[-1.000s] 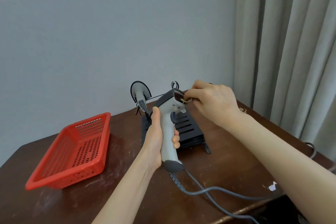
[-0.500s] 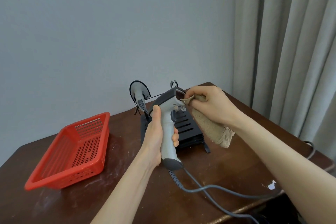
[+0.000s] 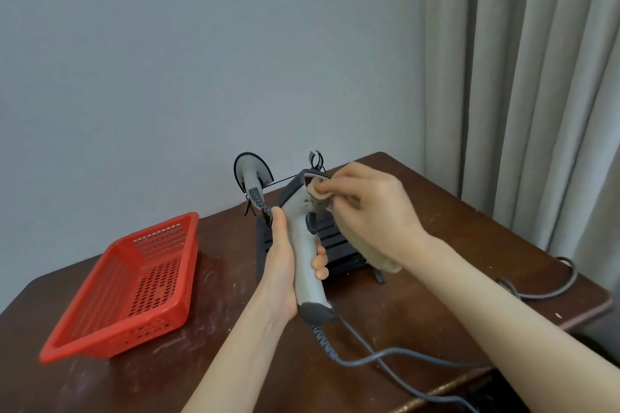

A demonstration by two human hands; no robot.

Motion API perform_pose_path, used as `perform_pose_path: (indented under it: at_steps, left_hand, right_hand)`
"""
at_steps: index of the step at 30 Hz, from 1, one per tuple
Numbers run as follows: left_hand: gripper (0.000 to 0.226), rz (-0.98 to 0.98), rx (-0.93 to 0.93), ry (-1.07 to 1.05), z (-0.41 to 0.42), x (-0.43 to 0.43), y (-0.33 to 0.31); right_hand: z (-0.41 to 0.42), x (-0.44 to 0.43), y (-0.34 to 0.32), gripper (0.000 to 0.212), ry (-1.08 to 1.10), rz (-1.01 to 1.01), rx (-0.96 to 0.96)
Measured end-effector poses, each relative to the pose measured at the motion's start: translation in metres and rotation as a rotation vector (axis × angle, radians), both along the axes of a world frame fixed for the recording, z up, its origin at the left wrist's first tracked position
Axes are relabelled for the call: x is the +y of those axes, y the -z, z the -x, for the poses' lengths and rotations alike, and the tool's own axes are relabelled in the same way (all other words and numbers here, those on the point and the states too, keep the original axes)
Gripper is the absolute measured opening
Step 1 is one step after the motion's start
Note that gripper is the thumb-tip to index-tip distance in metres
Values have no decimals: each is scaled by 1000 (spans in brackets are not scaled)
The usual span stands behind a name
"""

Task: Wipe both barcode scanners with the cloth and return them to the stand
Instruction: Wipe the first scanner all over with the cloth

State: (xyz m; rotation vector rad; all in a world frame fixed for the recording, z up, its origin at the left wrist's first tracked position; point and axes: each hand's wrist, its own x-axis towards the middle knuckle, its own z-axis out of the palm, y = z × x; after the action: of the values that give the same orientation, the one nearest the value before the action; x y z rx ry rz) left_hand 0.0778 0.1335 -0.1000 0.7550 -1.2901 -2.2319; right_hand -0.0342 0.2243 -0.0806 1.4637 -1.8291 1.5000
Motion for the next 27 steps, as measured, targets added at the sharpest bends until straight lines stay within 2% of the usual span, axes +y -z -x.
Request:
perform_pose_path:
  at_steps: [2, 4, 7, 9, 11, 14, 15, 17, 19, 22, 27]
  left_hand:
    - [71, -14, 8, 1, 1, 1, -1]
    - [71, -6, -9, -2, 0, 0, 0]
    - [72, -5, -13, -3, -1, 0, 5]
    - [72, -4, -9, 4, 1, 3, 6]
    - [72, -23, 12, 4, 2, 4, 4]
    - [71, -18, -7, 2, 2, 3, 5]
    - [71, -13, -17, 0, 1, 4, 6]
    - [71, -14, -19, -5, 1, 4, 9]
    - [72, -19, -20, -1, 2, 6, 9]
    - [71, -58, 21, -10, 4, 6, 4]
    - [71, -65, -1, -8, 2, 6, 8]
  right_hand:
    - [4, 0, 5, 28, 102, -89, 90]
    - [13, 2, 4, 26, 197, -149, 45]
    - [10, 1, -6, 24, 174, 13, -63]
    - [0, -1, -12, 22, 88, 60, -19]
    - [-5, 0, -6, 24, 56, -37, 56]
    - [9, 4, -2, 23, 202, -261, 12]
    - [12, 5, -4, 23, 241, -262, -27]
    - [12, 4, -12, 25, 262, -130, -98]
    - [4, 2, -17, 25, 174, -29, -65]
    - [-5, 1, -7, 28, 80, -141, 57]
    - [16, 5, -11, 28, 326, -373, -45]
